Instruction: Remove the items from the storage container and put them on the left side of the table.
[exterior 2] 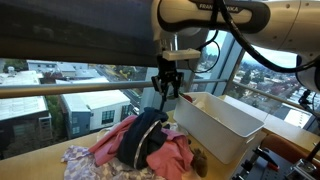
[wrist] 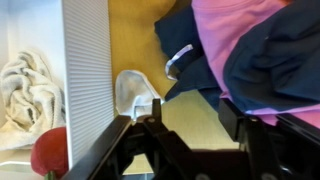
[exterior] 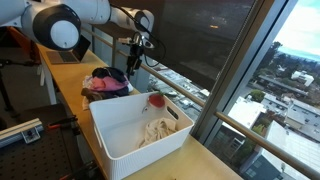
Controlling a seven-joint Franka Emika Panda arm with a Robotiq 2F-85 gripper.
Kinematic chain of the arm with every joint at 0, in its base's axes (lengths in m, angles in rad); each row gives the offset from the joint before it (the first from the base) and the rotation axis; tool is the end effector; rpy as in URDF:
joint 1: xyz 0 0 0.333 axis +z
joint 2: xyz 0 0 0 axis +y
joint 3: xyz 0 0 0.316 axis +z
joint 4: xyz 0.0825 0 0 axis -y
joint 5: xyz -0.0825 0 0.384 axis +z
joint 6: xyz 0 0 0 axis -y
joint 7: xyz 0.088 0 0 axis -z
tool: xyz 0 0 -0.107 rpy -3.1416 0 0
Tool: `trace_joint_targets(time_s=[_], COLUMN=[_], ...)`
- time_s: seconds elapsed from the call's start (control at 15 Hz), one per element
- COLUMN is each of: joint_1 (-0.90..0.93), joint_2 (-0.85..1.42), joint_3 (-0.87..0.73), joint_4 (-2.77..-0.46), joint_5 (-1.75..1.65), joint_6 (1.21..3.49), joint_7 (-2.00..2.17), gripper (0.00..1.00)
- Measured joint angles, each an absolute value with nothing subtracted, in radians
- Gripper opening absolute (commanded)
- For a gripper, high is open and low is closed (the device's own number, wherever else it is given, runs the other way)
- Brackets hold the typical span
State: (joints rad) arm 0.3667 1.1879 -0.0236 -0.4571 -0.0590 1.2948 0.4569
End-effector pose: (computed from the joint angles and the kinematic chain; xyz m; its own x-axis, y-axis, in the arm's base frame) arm 0.7138 0.2581 0.2981 0.9528 -0.1357 -0.2714 -0.0748 -0.9719 0.2233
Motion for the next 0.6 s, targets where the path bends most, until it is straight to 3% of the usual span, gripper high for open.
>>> trace_joint_targets(time_s=[0.13,0.6], joint_1=[0.314,0.123], joint_2=[1.190,1.190], joint_3=[-0.031,-0.079], joint_4=[-0.457,-0.454], joint_5=[-0.062,-0.095], joint_6=[1.293,1.324], joint_7=[0.440,0.349], gripper=[1.00,1.00])
